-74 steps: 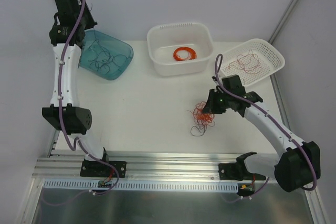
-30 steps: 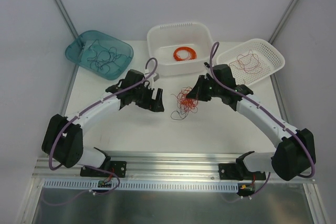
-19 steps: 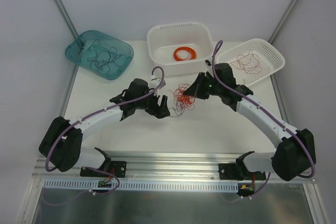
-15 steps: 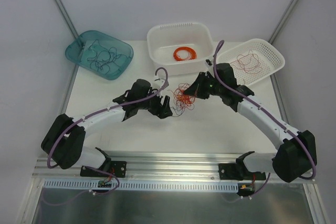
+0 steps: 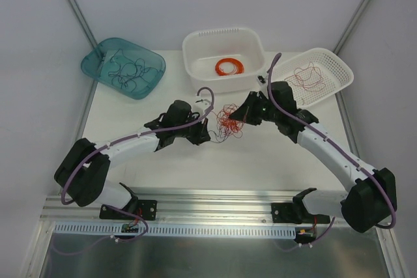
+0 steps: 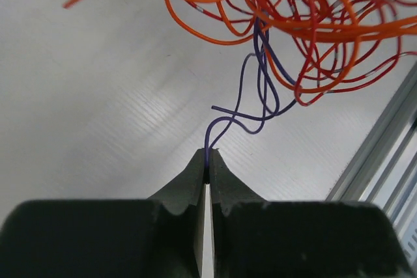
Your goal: Untangle the cables
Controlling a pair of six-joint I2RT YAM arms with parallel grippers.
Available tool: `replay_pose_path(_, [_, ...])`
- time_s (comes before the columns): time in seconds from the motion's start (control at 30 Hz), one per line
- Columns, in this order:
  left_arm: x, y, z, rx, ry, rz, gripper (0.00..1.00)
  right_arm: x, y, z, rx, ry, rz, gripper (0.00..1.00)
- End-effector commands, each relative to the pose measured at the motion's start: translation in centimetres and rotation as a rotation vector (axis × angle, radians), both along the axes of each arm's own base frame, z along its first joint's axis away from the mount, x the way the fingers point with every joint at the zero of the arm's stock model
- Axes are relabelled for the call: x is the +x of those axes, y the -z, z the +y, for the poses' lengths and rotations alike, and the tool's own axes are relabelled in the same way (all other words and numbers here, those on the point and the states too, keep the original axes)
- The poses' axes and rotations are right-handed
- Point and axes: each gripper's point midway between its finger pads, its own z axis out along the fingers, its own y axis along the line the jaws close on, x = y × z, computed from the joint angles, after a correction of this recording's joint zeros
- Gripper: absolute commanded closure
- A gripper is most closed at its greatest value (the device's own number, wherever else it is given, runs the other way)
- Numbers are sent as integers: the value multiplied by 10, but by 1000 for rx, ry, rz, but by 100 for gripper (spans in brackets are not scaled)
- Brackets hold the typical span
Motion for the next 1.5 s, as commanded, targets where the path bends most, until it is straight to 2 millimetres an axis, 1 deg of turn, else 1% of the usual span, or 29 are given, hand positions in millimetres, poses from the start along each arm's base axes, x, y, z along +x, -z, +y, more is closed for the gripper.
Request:
replay_pose_path(0.0, [14, -31, 8, -12, -44, -144, 100, -2, 9, -9, -37, 22, -16, 99])
replay_pose_path(0.07, [22, -28, 30, 44, -126, -131, 100, -2, 28, -19, -67, 51, 16, 99])
replay_pose_path(0.13, [32, -40, 46, 49, -190, -131, 100, -2, 41, -28, -86, 67, 46, 99])
replay_pose_path(0.17, [31, -35, 60, 79, -225, -95, 100, -1, 52, -37, -106, 91, 69, 99])
replay_pose_path(0.2, [43, -43, 81, 70, -310, -87, 100, -1, 57, -42, -124, 101, 76, 99])
replay_pose_path(0.27, [47, -49, 102, 51, -389, -51, 100, -3, 73, -55, -194, 116, 93, 99])
replay_pose_path(0.3, [52, -60, 117, 32, -439, -65, 100, -5, 78, -58, -215, 116, 100, 99])
replay_pose_path(0.33, [61, -64, 139, 25, -515, -65, 100, -7, 85, -63, -242, 115, 111, 99])
replay_pose_path(0.37, [64, -70, 152, 21, -560, -65, 100, -7, 91, -67, -262, 125, 120, 99])
replay_pose_path(0.4, [66, -83, 164, 14, -602, -73, 100, -8, 95, -70, -276, 126, 127, 99])
replay_pose_path(0.43, [71, -88, 186, 19, -670, -74, 100, -12, 104, -73, -297, 125, 147, 99])
replay_pose_path(0.47, [77, -104, 197, 21, -703, -108, 100, -12, 110, -76, -315, 130, 160, 99])
replay_pose_path(0.57, [78, -121, 231, 107, -796, -139, 100, -20, 128, -82, -352, 129, 206, 99])
replay_pose_path(0.6, [83, -142, 243, 133, -843, -188, 100, -21, 131, -84, -360, 128, 212, 99])
replay_pose_path(0.63, [81, -146, 249, 165, -856, -188, 100, -24, 135, -87, -373, 130, 223, 99])
replay_pose_path(0.67, [84, -166, 259, 188, -890, -236, 100, -25, 139, -90, -393, 134, 225, 99])
replay_pose_path(0.73, [81, -176, 281, 263, -965, -249, 100, -28, 143, -99, -426, 142, 240, 99])
replay_pose_path(0.77, [83, -196, 289, 273, -992, -291, 100, -27, 145, -106, -449, 161, 240, 99])
replay_pose_path(0.83, [81, -211, 306, 322, -1058, -317, 100, -29, 148, -119, -488, 177, 254, 99])
replay_pose_path(0.87, [80, -228, 313, 334, -1081, -349, 100, -28, 149, -126, -510, 200, 259, 99])
replay_pose_path(0.93, [81, -239, 323, 364, -1115, -368, 100, -32, 152, -134, -531, 207, 278, 99])
replay_pose_path(0.97, [81, -253, 326, 366, -1129, -394, 100, -31, 153, -139, -533, 219, 285, 99])
replay_pose_path(1.13, [94, -280, 332, 326, -1154, -420, 100, -35, 157, -146, -547, 227, 310, 99])
replay_pose_path(1.23, [113, -290, 322, 277, -1112, -422, 100, -33, 149, -131, -470, 176, 278, 99])
replay_pose_path(1.27, [118, -300, 319, 253, -1109, -436, 100, -34, 145, -122, -430, 146, 273, 99])
replay_pose_path(1.33, [135, -295, 314, 245, -1087, -413, 100, -31, 138, -114, -391, 121, 252, 99])
replay_pose_path(1.37, [141, -295, 324, 245, -1111, -407, 100, -32, 134, -110, -372, 105, 250, 99])
replay_pose_path(1.4, [154, -295, 325, 241, -1113, -398, 100, -31, 131, -108, -367, 95, 239, 99])
replay_pose_path(1.47, [168, -294, 328, 224, -1107, -385, 100, -30, 124, -102, -352, 70, 224, 99])
